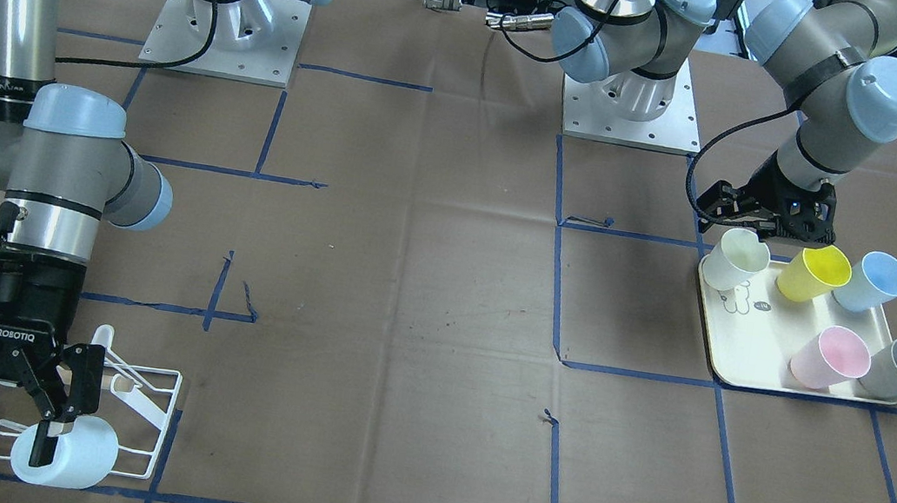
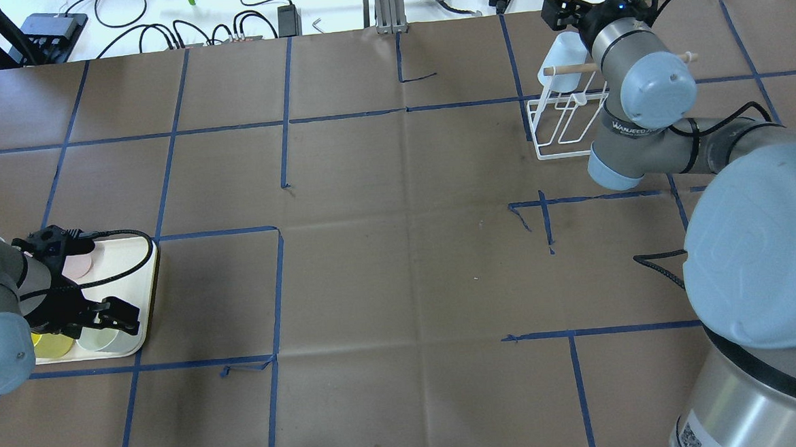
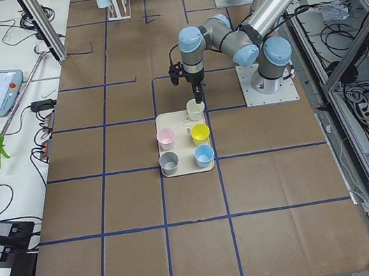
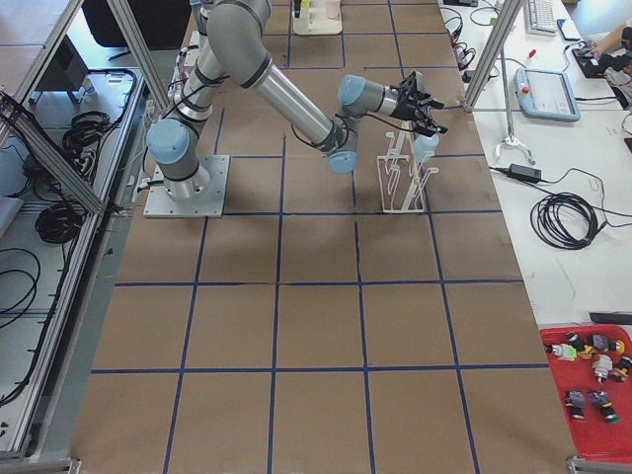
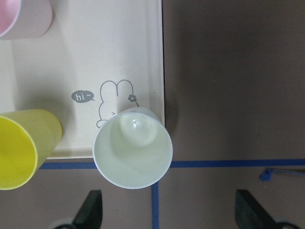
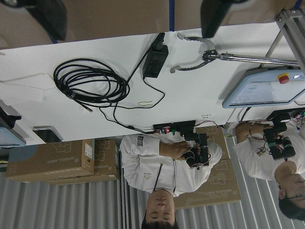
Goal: Transfer IKEA cup to right arm and place on rack
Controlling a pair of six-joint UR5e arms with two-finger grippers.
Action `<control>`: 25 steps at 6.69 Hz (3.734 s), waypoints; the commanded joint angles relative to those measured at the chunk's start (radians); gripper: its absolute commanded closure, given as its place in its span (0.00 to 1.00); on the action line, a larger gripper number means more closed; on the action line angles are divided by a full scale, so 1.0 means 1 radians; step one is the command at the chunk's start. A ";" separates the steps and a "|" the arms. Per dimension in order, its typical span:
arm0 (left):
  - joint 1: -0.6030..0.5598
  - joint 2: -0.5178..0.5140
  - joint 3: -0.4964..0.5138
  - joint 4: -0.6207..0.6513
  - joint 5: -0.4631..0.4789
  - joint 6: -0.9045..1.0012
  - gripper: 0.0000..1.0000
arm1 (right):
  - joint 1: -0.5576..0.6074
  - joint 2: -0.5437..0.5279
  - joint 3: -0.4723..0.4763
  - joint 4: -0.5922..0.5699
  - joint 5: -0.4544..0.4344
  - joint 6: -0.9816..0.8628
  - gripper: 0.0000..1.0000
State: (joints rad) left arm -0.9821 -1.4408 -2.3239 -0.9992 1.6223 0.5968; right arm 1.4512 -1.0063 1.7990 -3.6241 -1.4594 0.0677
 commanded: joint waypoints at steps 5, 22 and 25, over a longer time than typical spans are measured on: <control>-0.003 -0.064 -0.006 0.065 0.010 0.011 0.89 | 0.074 -0.378 0.235 0.071 0.064 0.207 0.00; -0.346 -0.247 0.559 0.092 -1.231 0.035 0.97 | 0.156 -0.511 0.473 -0.008 0.241 1.528 0.00; -0.409 -0.266 0.369 0.524 -1.225 -0.116 0.95 | 0.158 -0.483 0.467 0.036 0.247 1.529 0.00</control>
State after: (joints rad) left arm -1.3640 -1.7010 -1.8797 -0.6341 0.3956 0.5383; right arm 1.6081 -1.4973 2.2678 -3.6207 -1.2151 1.5964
